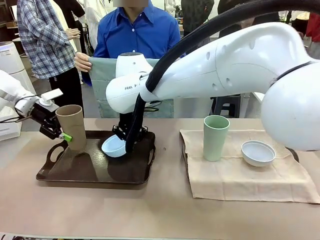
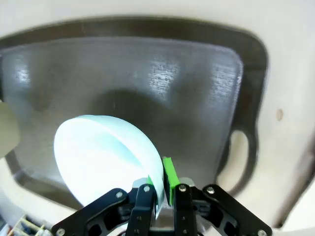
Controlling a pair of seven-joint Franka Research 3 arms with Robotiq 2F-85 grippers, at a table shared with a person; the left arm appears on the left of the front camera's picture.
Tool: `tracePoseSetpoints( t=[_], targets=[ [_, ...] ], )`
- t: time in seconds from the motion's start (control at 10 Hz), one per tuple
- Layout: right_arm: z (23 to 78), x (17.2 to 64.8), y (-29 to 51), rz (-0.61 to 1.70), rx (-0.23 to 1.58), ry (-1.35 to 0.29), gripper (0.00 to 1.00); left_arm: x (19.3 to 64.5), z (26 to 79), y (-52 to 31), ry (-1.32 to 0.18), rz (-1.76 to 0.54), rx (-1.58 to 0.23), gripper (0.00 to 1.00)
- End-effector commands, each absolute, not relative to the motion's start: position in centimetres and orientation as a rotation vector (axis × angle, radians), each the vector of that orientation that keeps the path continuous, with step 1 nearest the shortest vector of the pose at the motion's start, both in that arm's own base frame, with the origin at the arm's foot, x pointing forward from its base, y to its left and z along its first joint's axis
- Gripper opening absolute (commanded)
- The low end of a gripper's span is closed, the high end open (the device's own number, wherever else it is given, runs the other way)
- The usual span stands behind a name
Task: Set up a tray with a mat and arrange the tableware.
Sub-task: Pick up the Picnic Bowl and Reusable plastic cup from the Handle tray in front of the human's position and hold them in the air.
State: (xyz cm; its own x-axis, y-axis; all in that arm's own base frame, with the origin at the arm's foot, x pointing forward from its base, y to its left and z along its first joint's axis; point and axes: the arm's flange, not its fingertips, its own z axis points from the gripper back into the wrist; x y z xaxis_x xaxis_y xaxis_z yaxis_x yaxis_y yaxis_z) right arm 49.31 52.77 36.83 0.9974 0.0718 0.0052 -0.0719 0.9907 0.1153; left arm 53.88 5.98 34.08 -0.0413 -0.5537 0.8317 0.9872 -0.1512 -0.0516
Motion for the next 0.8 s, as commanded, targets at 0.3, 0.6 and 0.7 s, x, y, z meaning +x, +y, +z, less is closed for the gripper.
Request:
tracePoseSetpoints(
  t=[0.3,0.6,0.7],
  targets=[
    [47.1,41.6,49.7,0.058,0.133,-0.16,0.04,47.5,42.7,6.4,-0.758,-1.577,-0.781,0.0],
    [50.1,38.8,49.5,0.053,0.153,-0.208,0.04,44.2,47.1,6.9,-0.823,-1.616,-0.715,0.0],
    [50.4,38.7,49.2,0.044,0.156,-0.211,0.04,43.6,47.8,7.0,-0.851,-1.621,-0.712,0.0]
  ],
)
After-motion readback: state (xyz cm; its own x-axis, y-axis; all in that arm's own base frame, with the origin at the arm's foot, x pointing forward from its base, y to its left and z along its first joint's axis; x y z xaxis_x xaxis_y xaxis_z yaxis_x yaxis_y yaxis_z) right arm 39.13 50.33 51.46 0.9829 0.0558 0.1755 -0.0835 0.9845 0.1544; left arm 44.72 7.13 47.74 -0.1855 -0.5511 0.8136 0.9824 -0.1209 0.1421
